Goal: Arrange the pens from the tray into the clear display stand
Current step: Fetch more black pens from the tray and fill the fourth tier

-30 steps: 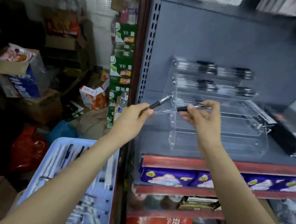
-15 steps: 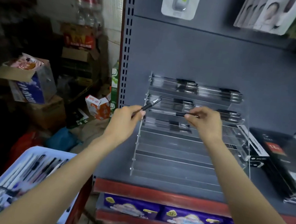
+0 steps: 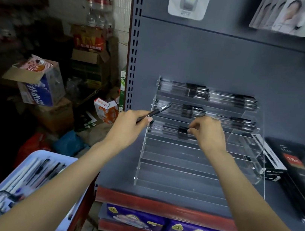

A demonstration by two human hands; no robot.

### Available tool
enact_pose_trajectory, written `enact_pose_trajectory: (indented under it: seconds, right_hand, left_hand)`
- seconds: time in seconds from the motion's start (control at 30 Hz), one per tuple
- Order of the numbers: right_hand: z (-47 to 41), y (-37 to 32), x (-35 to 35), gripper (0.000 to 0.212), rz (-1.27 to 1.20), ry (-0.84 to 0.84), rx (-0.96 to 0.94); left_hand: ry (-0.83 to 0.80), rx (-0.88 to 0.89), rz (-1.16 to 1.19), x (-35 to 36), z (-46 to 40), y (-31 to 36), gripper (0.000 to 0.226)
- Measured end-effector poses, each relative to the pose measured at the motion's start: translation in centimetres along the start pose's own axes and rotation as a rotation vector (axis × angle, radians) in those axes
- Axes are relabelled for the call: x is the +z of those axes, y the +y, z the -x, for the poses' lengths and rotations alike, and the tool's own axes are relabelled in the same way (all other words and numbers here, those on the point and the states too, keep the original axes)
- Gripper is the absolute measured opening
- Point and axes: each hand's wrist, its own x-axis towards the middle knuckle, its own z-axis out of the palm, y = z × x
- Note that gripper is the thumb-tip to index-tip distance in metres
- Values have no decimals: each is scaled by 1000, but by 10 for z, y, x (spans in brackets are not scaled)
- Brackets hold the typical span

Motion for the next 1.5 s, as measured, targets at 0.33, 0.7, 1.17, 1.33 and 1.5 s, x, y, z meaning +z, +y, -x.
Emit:
enact_pose_trajectory:
  seconds: [0.33, 0.7, 1.17, 1.33, 1.5]
  right_hand:
    - [7, -1, -1, 20, -266, 29, -95]
    - [35, -10, -23, 13, -1041, -73, 24]
    - [24, 24, -17, 7, -455, 116, 66]
    - [16, 21, -12, 7, -303, 95, 51]
    - [9, 25, -11, 15, -205, 19, 93]
  left_hand:
    - [24, 69, -74, -1, 4, -1, 25]
    - [-58, 263, -277, 11, 6, 17, 36]
    - [-79, -130, 99, 13, 4, -4, 58]
    - [-72, -156, 145, 13, 5, -3, 58]
    - [-54, -183, 174, 15, 6, -2, 56]
